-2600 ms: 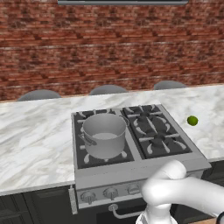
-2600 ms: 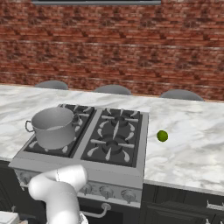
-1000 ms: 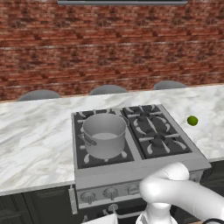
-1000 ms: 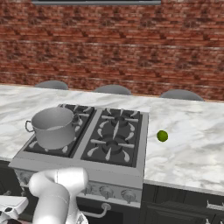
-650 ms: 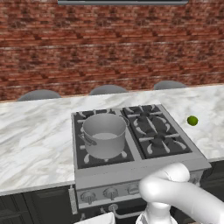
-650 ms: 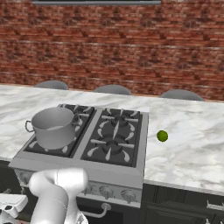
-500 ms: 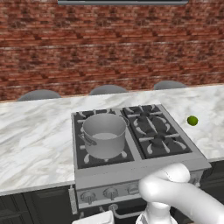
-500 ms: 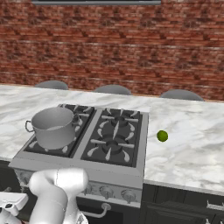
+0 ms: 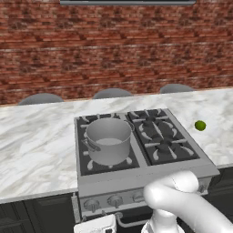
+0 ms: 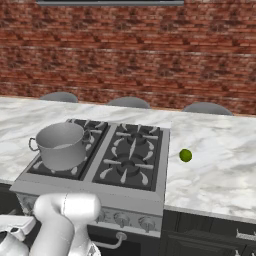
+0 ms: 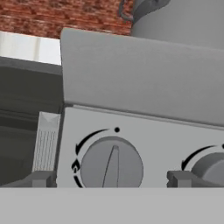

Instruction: Turn on the burner for the pot on the stove. Wait thirty seconds for the pot to heat up. Then add the lime to the pot.

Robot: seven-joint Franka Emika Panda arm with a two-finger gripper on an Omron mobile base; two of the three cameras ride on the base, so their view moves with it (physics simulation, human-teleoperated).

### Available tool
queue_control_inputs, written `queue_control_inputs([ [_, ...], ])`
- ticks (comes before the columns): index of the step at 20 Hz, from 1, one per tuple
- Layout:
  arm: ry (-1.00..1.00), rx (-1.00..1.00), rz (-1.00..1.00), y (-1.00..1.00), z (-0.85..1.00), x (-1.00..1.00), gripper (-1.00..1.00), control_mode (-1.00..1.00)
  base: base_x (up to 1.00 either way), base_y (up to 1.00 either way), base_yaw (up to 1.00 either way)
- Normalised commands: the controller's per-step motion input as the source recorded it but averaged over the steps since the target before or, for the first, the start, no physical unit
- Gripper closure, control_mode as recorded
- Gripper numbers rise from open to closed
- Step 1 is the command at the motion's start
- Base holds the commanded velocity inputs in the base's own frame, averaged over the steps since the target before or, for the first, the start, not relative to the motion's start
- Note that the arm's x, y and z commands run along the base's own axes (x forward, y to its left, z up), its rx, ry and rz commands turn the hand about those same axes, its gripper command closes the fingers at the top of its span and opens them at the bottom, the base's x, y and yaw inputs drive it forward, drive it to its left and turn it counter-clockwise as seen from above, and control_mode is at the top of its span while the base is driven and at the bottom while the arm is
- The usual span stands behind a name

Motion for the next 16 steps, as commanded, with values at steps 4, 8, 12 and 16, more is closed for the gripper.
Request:
queue_control_inputs([
  [4,0.0,0.01,0.0,0.0,-0.31,0.26,-1.0,-1.0,0.0,0.0,0.0],
  [8,0.0,0.02,0.0,-0.05,-0.14,0.29,-1.0,-1.0,0.0,0.0,0.0],
  [12,-0.01,0.02,0.0,-0.05,-0.09,0.33,-1.0,-1.0,0.0,0.0,0.0],
  [16,-0.02,0.0,0.0,0.0,-0.07,0.38,-1.0,-1.0,0.0,0.0,0.0],
])
